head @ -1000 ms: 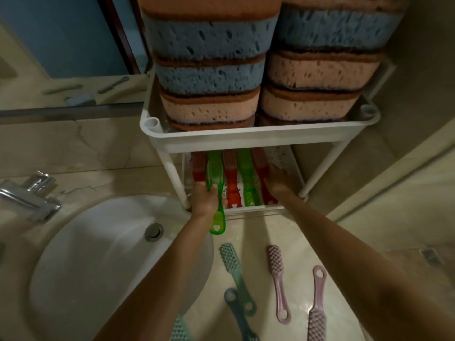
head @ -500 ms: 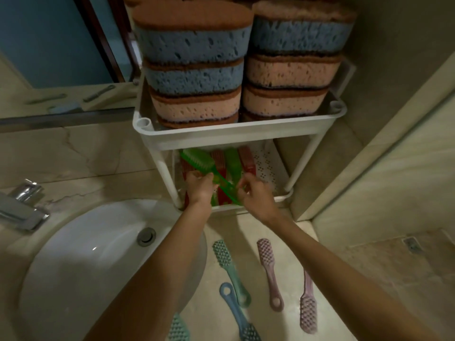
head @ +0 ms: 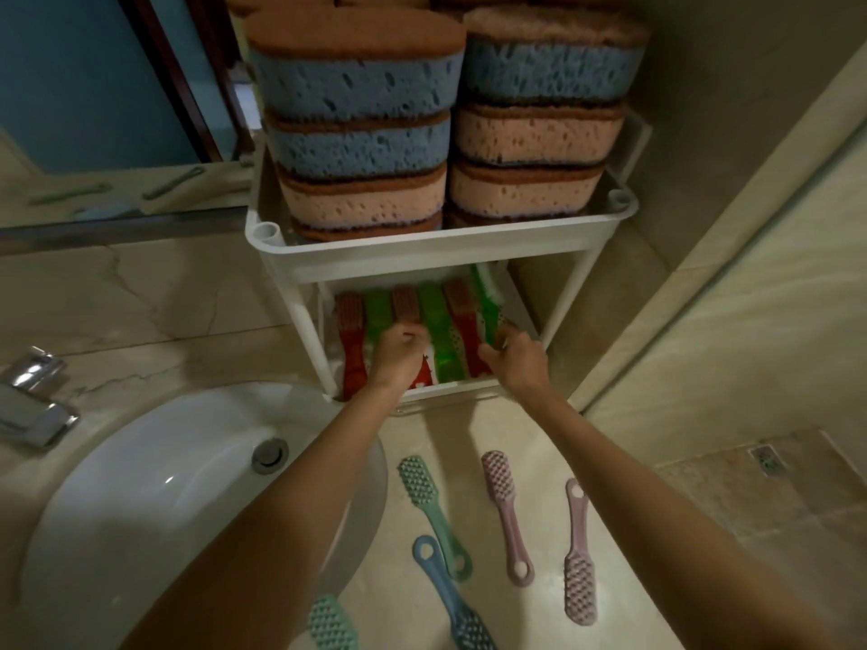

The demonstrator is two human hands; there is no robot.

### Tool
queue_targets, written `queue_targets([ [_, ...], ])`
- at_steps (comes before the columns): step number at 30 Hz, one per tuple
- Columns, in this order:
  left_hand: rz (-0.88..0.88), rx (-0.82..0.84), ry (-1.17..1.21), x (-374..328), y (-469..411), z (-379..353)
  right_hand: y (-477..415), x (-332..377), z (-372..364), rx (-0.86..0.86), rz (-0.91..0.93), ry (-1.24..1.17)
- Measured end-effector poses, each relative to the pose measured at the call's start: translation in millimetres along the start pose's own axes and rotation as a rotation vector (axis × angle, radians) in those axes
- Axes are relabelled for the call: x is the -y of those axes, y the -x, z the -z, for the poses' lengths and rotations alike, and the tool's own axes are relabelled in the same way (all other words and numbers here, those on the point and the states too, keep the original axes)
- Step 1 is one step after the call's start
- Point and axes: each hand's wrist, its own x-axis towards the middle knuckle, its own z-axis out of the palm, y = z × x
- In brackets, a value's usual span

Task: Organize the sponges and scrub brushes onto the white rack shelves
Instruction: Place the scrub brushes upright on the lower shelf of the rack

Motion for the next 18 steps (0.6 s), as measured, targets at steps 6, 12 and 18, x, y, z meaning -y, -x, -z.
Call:
queue_targets([
  [6, -0.05, 0.042, -0.29, 22.7, 3.1, 4.5, -24.0, -0.7, -4.9, 0.053, -0.015, 0.195],
  [12, -0.015, 0.013, -0.399, 34.3, -2.5, 10.4, -31.4, -0.4, -14.2, 0.081, -0.04, 0.421],
  [18, 0.013, 0.038, -0.401, 37.3, -6.6, 13.7, -34.0, -3.5, -15.8, 0.158, -0.08, 0.542],
])
